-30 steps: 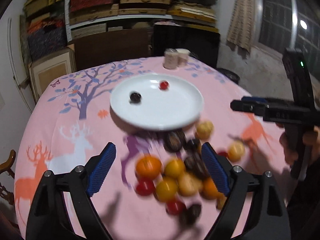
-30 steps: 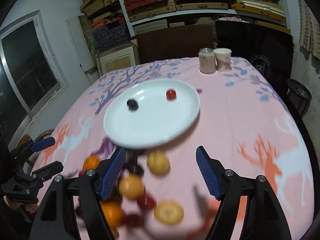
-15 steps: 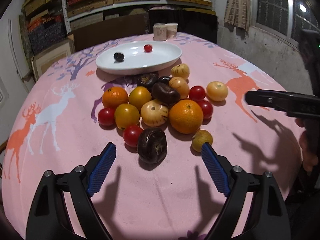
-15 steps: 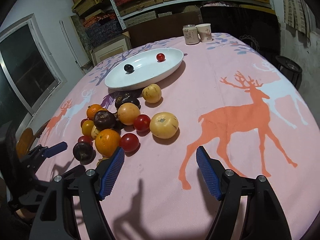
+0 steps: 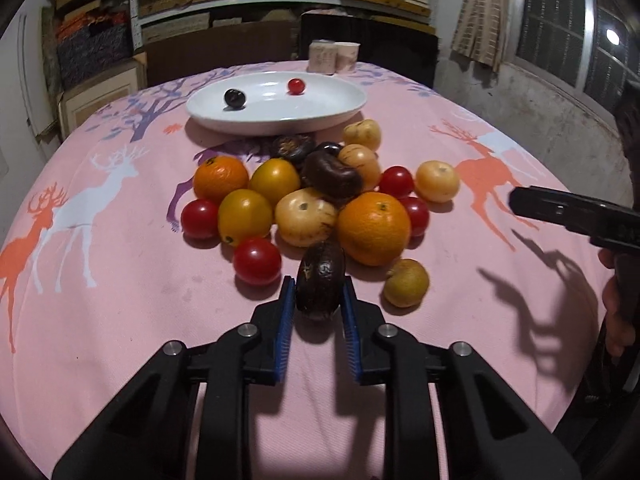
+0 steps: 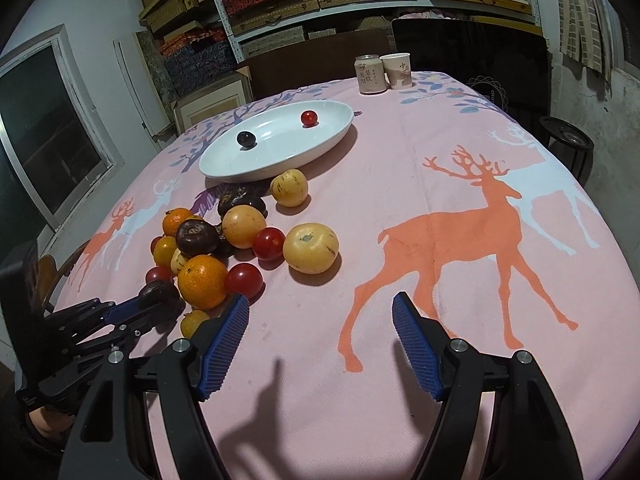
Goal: Organize fruits
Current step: 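Close the left tool on another dark purple plum, then close the right tool on a pale yellow round fruit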
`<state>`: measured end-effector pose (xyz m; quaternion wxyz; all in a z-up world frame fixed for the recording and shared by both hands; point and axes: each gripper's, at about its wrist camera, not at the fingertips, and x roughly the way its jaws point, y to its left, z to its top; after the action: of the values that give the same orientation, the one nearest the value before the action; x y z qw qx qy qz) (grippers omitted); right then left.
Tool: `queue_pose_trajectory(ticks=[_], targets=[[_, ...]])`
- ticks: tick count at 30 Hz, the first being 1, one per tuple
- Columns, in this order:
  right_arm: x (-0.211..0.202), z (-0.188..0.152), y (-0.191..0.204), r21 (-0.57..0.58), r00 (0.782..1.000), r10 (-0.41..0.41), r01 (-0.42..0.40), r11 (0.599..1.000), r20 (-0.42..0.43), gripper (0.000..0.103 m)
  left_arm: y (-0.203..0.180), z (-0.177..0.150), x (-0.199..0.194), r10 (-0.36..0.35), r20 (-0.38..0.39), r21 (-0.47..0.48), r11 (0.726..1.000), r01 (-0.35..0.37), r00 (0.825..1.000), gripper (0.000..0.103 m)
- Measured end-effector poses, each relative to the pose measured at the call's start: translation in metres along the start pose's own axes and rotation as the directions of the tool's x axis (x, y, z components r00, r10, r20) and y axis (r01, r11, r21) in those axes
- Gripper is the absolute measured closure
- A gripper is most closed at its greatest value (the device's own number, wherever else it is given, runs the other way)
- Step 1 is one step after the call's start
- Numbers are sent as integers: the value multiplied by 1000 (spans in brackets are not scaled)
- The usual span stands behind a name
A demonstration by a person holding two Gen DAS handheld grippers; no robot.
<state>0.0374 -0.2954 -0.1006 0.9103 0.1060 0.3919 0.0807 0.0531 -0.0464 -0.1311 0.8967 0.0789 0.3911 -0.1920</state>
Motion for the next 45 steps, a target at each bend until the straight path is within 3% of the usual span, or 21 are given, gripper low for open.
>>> queue_pose_trajectory(ticks=[4,9,17,24,30,34,37,45], targets=[[8,2,0,-6,1000,-13,13,1000,-17,28,7,2,5,-17,-29,-45,999,16,999,81],[12,5,0,6,999,-15,15,1000,-31,28,-3,4,8,25,-38,11,1000,-24,999,81],[14,2,6,-19,999,-25,24,1000,-42,28,4,12,19,-27,-68,-35,999,25,997,80],[26,17,3,-44,997,-50,48,998,-51,28,9,3,-11,-92,85,-47,994,97,992,81],[59,32,7,-90,991,-84,74,993,-107,30,12,4,-11,-85,90,-65,994,91,992,81],[77,34,18,-147,986,-101,81,986,-132,39,10,4,-10,-82,89,-55,995,87,993,81],[83,36,20,-145,987,-90,71,987,-134,57,11,3,-9,-83,89,-59,994,88,993,81],[78,33,18,-117,990,-63,48,992,-123,59,11,4,-8,-92,89,-63,993,98,992,81]])
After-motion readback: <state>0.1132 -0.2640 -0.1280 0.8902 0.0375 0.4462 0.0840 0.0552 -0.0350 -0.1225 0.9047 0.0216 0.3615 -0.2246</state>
